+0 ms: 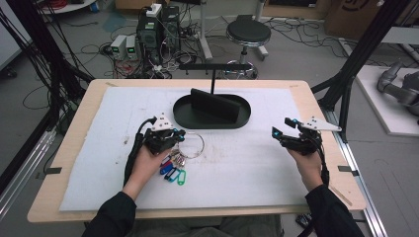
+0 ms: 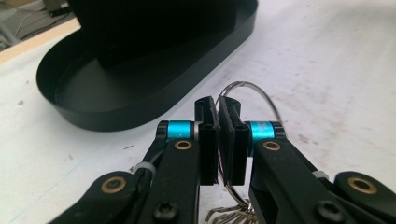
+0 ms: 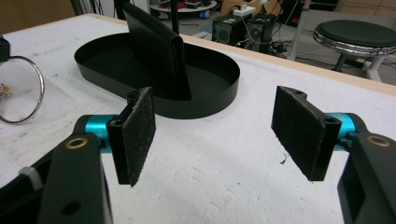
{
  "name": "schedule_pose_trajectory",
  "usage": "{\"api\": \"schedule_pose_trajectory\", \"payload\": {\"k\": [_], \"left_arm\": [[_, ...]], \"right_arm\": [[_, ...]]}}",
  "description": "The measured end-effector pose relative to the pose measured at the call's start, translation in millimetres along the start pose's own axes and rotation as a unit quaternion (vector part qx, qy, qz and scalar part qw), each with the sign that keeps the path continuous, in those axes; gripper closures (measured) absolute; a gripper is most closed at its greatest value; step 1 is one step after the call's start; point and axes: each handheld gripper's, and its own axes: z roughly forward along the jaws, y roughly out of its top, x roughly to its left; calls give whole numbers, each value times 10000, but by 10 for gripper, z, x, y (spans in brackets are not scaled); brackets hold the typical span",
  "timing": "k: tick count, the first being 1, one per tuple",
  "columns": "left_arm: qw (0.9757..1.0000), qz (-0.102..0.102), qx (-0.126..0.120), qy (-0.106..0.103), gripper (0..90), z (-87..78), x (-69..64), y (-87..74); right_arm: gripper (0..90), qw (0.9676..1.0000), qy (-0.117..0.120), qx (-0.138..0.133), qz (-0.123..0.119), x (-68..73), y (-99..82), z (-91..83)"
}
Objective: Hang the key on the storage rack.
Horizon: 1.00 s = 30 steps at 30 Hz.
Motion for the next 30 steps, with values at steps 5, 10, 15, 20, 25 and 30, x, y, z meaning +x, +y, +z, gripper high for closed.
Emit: {"api": "schedule_pose_trajectory", "payload": {"k": [5, 10, 15, 20, 25, 30], "left_arm": [[9996, 169, -153, -178, 860, -76, -109, 45], [9988, 222, -284, -339, 858, -122, -196, 49], [9983, 170, -334, -449, 854, -137, -193, 22], [9981, 209, -176, -547, 816, -99, -215, 9], [9976, 278, -78, -631, 811, -71, -216, 0], [9970, 298, 94, -702, 815, -40, -206, -27]], "right_arm": [[308, 10000, 1, 6, 8, 1, 0, 0], [309, 10000, -1, -6, -5, -1, 0, 0], [309, 10000, -3, 5, 12, 1, 0, 2], [309, 10000, -7, 4, 18, 1, 0, 4], [309, 10000, -7, 7, 4, 0, -1, 5], [309, 10000, 0, 9, 28, 0, -1, 4]]}}
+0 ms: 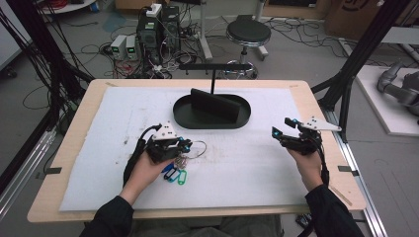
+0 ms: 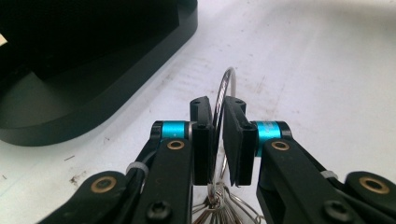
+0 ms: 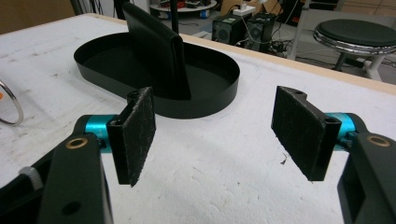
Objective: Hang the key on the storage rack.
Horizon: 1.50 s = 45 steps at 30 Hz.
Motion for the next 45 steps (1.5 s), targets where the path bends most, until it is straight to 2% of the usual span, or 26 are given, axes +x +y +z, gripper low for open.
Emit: {"api": "schedule_pose_trajectory", "payload": {"k": [4, 8, 13, 16, 27, 40, 45], "left_arm": [[10000, 22, -18, -49, 857, -5, 1, 0], [9999, 49, -89, -90, 861, -18, 3, 2], [9992, 106, -362, -136, 863, -76, 1, 26], [9987, 209, -453, -113, 863, -129, 3, 62], [9961, 210, -853, -73, 863, -279, 35, 184], [9918, 233, -1256, 12, 864, -434, 113, 443], [9907, 224, -1337, 72, 863, -466, 165, 541]], "right_arm": [[309, 10000, 10, -2, 2, -3, 1, -2], [309, 10000, 15, 6, 13, -3, 0, -1], [309, 10000, 17, 5, 10, -4, 0, 1], [309, 10000, 17, 5, 5, -6, -1, 4], [309, 10000, -7, 7, 7, -17, -3, 5], [309, 10000, -9, -8, 24, -22, -3, 3], [309, 10000, -5, -4, 36, -25, -3, 0]]}}
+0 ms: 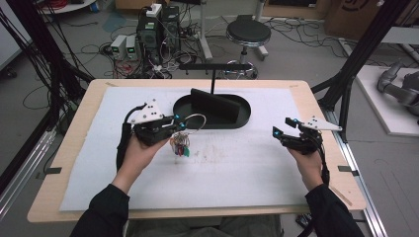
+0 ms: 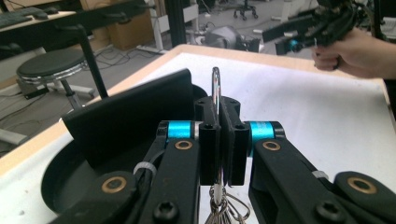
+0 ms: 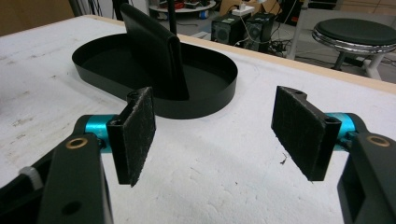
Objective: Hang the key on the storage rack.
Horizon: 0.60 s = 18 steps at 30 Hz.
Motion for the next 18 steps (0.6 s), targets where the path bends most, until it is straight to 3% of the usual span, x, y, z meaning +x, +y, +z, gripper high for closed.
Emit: {"api": "schedule_pose_trajectory", "payload": {"k": [18], "left_arm": [[9989, 26, -289, 356, 863, 52, 225, 338]], "right_arm": [[309, 10000, -8, -18, 17, -10, -1, 3]]}}
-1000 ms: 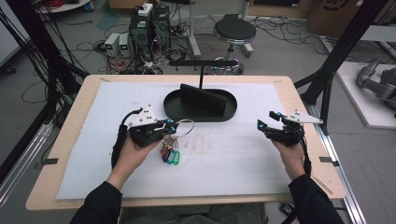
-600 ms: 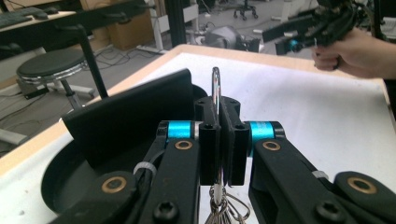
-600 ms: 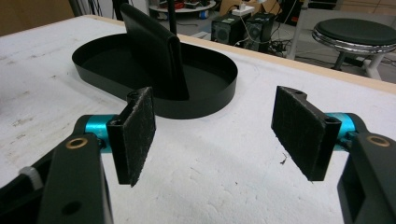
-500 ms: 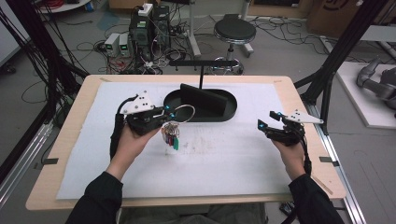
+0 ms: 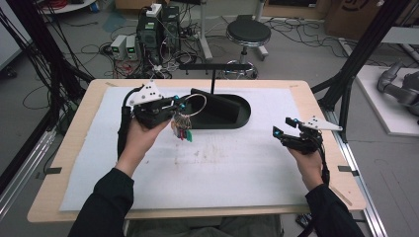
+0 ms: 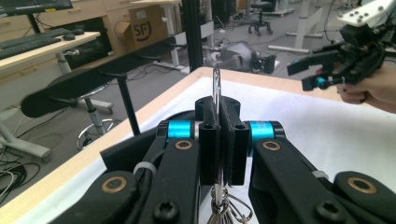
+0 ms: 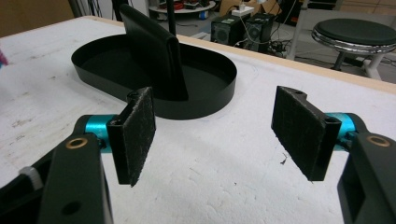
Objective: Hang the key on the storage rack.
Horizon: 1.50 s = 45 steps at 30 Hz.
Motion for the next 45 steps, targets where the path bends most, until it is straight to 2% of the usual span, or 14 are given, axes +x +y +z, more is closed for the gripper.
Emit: {"api": "schedule_pose_trajectory", "payload": {"k": [6, 12, 24, 25, 32, 41, 45], "left_arm": [[9999, -3, -27, 136, 863, 62, 86, 48], [9995, -62, -96, 296, 863, 123, 157, 23], [9979, -163, -96, 616, 863, 256, 357, 57], [9976, -203, -147, 651, 863, 274, 369, 48], [9964, -384, -96, 756, 863, 356, 482, -27], [9931, -759, -204, 868, 863, 426, 648, -113], [9919, -851, -194, 917, 863, 461, 695, -144]], "right_arm": [[309, 10000, 10, -7, -1, -4, 0, 0], [309, 10000, 14, -2, 10, -7, -1, 2], [309, 10000, 19, -8, -5, -14, -4, 10], [309, 10000, 22, -6, 12, -11, -4, 10], [309, 10000, 33, -2, 12, -18, -5, 7], [309, 10000, 39, 18, 18, -15, -7, 16], [309, 10000, 39, 14, 14, -16, -7, 17]]}}
